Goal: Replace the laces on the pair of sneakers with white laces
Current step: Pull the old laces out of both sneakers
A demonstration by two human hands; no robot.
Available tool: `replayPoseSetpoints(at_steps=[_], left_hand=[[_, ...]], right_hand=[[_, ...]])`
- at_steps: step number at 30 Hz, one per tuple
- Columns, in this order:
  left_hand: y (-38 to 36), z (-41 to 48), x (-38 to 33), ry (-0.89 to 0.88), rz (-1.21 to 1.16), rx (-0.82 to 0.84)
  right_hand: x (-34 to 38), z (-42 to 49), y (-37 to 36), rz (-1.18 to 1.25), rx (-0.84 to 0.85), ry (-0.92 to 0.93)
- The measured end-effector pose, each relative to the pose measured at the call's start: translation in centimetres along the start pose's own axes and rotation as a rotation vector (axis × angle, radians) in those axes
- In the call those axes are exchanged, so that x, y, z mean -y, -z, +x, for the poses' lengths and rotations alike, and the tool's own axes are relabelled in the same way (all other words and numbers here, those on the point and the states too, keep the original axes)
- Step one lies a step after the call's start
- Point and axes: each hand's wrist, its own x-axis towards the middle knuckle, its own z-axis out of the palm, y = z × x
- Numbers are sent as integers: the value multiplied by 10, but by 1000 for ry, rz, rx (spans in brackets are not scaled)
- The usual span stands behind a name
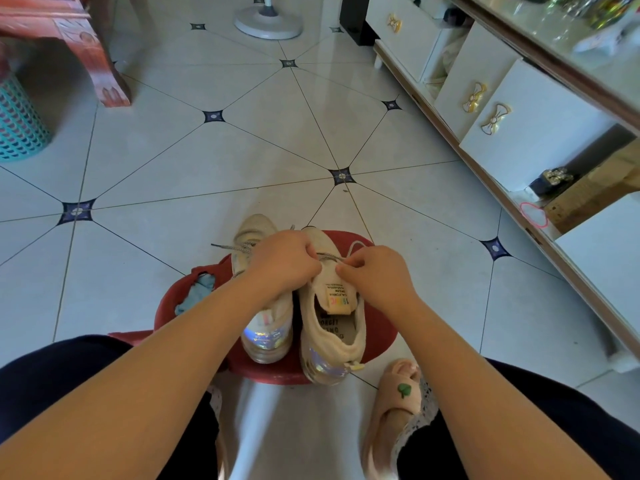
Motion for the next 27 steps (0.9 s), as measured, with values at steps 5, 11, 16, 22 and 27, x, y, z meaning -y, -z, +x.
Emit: replayPoseSetpoints(at_steps=[5, 11, 16, 22, 27], left_hand=[[-9, 6, 4, -120, 130, -78], [-16, 14, 5, -267, 142, -192], [-14, 13, 0, -359, 338, -212], [-9, 7, -2, -333, 513, -171], [13, 5, 10, -158, 141, -74]], right_hand=[[1, -5, 2, 493, 8, -214], [2, -9, 6, 538, 15, -170], [2, -11, 5, 509, 1, -138], [-3, -13, 7, 280, -42, -139], [-5, -11, 18, 324, -54, -102]])
